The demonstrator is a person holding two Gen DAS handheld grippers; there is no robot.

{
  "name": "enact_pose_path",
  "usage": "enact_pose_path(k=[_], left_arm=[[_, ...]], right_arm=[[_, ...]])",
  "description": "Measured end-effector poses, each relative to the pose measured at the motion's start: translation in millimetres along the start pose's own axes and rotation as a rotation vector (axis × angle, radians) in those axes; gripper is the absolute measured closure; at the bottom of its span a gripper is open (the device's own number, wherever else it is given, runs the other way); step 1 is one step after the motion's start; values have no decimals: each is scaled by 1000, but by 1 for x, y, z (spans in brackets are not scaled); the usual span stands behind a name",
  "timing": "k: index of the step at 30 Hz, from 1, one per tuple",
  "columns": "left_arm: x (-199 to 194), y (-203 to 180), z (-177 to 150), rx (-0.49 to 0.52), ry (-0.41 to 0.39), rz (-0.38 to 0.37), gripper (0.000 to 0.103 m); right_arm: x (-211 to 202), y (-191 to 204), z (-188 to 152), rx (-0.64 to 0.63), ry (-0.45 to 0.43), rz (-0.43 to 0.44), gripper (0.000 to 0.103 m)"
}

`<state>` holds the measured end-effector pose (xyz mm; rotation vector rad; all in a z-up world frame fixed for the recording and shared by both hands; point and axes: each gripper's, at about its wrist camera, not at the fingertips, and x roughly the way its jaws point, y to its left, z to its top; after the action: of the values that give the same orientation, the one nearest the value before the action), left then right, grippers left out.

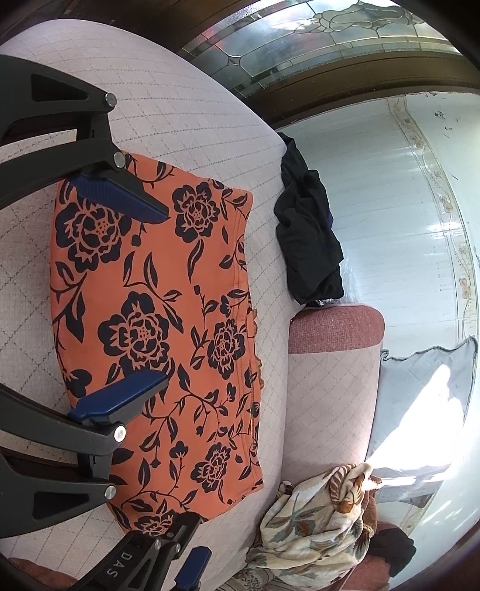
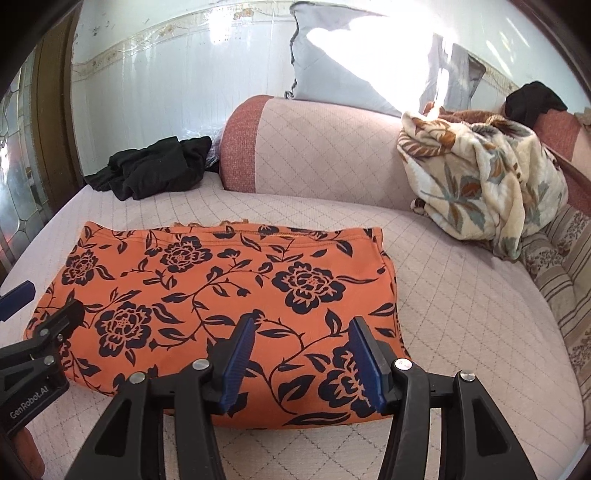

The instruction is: Fold small clothes

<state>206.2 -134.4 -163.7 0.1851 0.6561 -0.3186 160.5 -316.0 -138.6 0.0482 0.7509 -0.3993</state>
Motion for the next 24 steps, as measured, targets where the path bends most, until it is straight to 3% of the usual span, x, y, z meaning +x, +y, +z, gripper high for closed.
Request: enact_pose_path(k=[24], left_arm=[[7, 10, 1, -20, 23, 4, 21]], right_arm=[[2, -3, 1, 7, 11, 6, 46]])
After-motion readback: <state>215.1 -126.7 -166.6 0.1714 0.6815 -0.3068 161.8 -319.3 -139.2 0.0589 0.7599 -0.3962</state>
